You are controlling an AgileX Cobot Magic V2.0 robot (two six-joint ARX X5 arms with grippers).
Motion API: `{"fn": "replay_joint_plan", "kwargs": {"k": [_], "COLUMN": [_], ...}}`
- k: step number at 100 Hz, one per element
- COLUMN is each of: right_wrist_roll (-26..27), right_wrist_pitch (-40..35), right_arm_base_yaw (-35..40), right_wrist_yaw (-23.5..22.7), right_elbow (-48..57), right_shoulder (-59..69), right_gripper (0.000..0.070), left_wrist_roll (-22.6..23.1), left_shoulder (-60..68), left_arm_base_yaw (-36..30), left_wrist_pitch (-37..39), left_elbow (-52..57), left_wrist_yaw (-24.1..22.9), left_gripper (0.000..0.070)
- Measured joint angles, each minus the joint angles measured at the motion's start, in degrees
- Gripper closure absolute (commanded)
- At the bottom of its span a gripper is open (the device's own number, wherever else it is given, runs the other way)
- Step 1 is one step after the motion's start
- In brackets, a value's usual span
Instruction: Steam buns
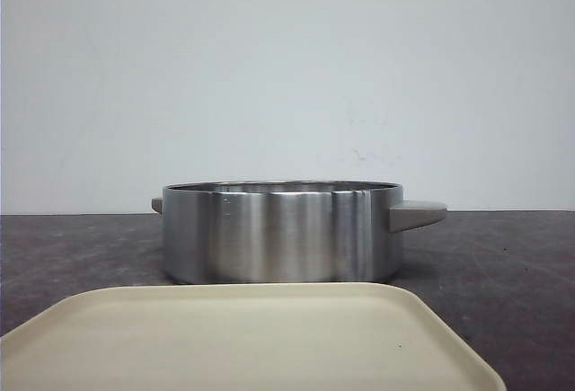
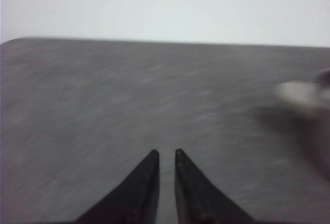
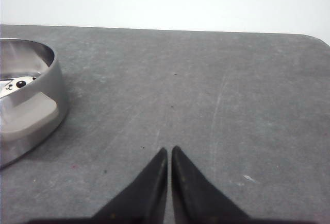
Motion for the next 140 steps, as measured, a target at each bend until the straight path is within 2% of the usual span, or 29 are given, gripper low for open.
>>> {"fn": "replay_joint_plan", "kwargs": {"k": [20, 38, 63, 74, 87, 105, 140], "right_wrist_roll": [0.0, 0.0, 0.0, 0.0, 0.0, 0.0, 0.0], "right_wrist_pitch": [0.02, 0.02, 0.02, 0.02, 0.02, 0.02, 0.02], "right_arm_base_yaw": [0.0, 0.0, 0.0, 0.0, 0.0, 0.0, 0.0], "right_wrist_yaw": [0.0, 0.02, 0.0, 0.02, 0.02, 0.02, 0.02], "right_elbow": [0.0, 0.0, 0.0, 0.0, 0.0, 0.0, 0.0], "right_shoulder": [0.0, 0.0, 0.0, 0.0, 0.0, 0.0, 0.0], "right_gripper": [0.0693, 0.0693, 0.0693, 0.0693, 0.0693, 0.0693, 0.0693], "left_wrist_roll": [1.7, 5.31, 5.81, 4.09, -1.16, -3.76, -4.2], "left_shoulder": [-0.81, -3.58, -4.13, -4.13, -4.13, -4.13, -4.13], "left_arm_base_yaw": [5.68, 6.58, 7.13, 7.13, 7.13, 7.13, 7.13], "left_wrist_pitch": [-3.19, -3.32, -3.41, -3.61, -3.85, -3.87, -3.87], "left_elbow": [0.0, 0.0, 0.0, 0.0, 0.0, 0.0, 0.0], "left_wrist_yaw": [0.2, 1.79, 3.21, 6.73, 10.34, 10.56, 10.56], "left_gripper": [0.0674, 0.0674, 0.0674, 0.0674, 0.0674, 0.0674, 0.0674]}}
